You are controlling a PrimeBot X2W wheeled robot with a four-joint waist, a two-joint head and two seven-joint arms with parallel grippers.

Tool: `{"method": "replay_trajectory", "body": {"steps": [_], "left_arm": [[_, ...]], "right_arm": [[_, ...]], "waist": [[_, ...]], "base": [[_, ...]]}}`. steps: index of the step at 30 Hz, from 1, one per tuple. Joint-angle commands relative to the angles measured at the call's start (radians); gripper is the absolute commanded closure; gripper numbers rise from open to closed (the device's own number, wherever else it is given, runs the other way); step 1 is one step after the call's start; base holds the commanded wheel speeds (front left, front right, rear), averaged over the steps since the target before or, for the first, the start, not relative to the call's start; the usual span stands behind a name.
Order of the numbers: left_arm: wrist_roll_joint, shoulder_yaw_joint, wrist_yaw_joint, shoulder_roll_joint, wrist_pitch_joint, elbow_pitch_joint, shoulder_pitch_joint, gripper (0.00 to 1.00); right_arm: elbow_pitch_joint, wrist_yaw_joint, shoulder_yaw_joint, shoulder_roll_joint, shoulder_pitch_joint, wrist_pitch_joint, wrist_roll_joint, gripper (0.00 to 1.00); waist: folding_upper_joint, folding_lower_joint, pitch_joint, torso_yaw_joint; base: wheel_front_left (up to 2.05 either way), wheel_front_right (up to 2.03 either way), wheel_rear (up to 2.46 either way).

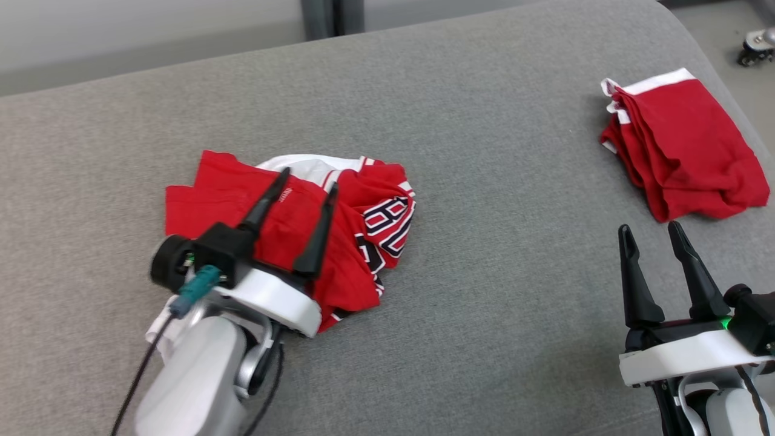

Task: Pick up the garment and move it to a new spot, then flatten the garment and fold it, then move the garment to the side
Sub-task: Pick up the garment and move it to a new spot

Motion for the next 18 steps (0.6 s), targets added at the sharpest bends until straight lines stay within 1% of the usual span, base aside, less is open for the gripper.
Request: {"method": "replay_trajectory", "body": {"steps": [1,5,8,13,18], "left_arm": [[-0.01,0.021,0.013,0.018,-0.007,-0.008,0.017,0.0],[-0.032,0.085,0.055,0.058,-0.019,-0.025,0.055,0.0],[-0.049,0.13,0.078,0.087,-0.024,-0.039,0.095,0.0],[-0.082,0.185,0.101,0.12,-0.031,-0.06,0.168,0.0],[-0.095,0.199,0.117,0.134,-0.03,-0.094,0.247,0.0]], "right_arm": [[-0.008,0.0,-0.009,-0.005,0.007,0.008,-0.01,0.0],[-0.017,0.0,-0.016,-0.004,0.023,0.028,-0.025,0.0],[-0.023,0.0,-0.02,-0.006,0.026,0.043,-0.036,0.0],[-0.031,0.0,-0.032,-0.014,0.046,0.066,-0.046,0.0],[-0.037,0.0,-0.042,-0.024,0.072,0.083,-0.051,0.0]], "waist": [[0.0,0.0,-0.021,0.026],[0.0,0.0,-0.04,0.064],[0.0,0.0,-0.055,0.093],[0.0,0.0,-0.081,0.139],[0.0,0.0,-0.114,0.161]], "base": [[0.0,0.0,0.0],[0.0,0.0,0.0],[0.0,0.0,0.0],[0.0,0.0,0.0],[0.0,0.0,0.0]]}}
